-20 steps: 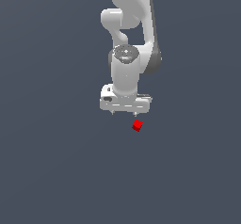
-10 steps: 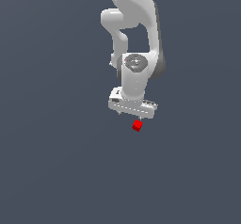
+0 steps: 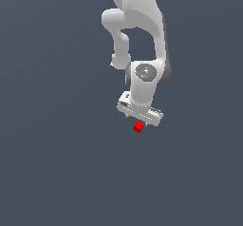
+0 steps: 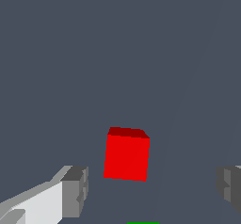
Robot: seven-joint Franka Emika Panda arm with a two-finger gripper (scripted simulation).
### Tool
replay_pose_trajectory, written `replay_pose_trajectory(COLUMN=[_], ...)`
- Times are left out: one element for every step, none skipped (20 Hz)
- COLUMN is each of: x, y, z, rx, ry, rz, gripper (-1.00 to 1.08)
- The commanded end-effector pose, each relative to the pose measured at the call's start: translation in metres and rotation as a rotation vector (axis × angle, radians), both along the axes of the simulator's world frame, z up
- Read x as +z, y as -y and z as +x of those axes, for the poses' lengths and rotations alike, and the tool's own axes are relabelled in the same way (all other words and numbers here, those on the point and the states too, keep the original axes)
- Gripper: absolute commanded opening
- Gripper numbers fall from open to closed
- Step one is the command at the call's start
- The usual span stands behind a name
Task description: Stack the red cube on top of the green cube.
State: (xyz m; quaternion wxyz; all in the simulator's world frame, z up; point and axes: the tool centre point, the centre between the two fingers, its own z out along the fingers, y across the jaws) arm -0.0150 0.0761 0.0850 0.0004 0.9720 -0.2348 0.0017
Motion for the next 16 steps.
replay_pose_trajectory(x=[-0.006, -0.007, -0.009, -0.01, -0.012, -0.013, -0.014, -0.014, -0.015, -0.015, -0.015, -0.015, -0.015, -0.016, -0.018, -0.02], y=[-0.005, -0.007, -0.009, -0.01, -0.011, -0.012, -0.013, -0.014, -0.014, -0.015, -0.015, -0.014, -0.014, -0.014, -0.014, -0.014], z=[0.0, 0.001, 0.001, 0.001, 0.001, 0.002, 0.002, 0.002, 0.002, 0.002, 0.002, 0.002, 0.002, 0.002, 0.002, 0.002], rx=[-0.035, -0.046, -0.055, -0.064, -0.071, -0.077, -0.082, -0.086, -0.089, -0.091, -0.091, -0.087, -0.087, -0.087, -0.087, -0.088], ry=[-0.001, -0.001, -0.002, -0.002, -0.002, -0.002, -0.003, -0.003, -0.003, -0.003, -0.003, -0.003, -0.003, -0.003, -0.003, -0.003], rz=[0.0, 0.0, 0.0, 0.001, 0.001, 0.001, 0.001, 0.001, 0.001, 0.001, 0.001, 0.001, 0.001, 0.001, 0.001, 0.001], gripper=[1.0, 1.0, 1.0, 1.0, 1.0, 1.0, 1.0, 1.0, 1.0, 1.0, 1.0, 1.0, 1.0, 1.0, 1.0, 1.0])
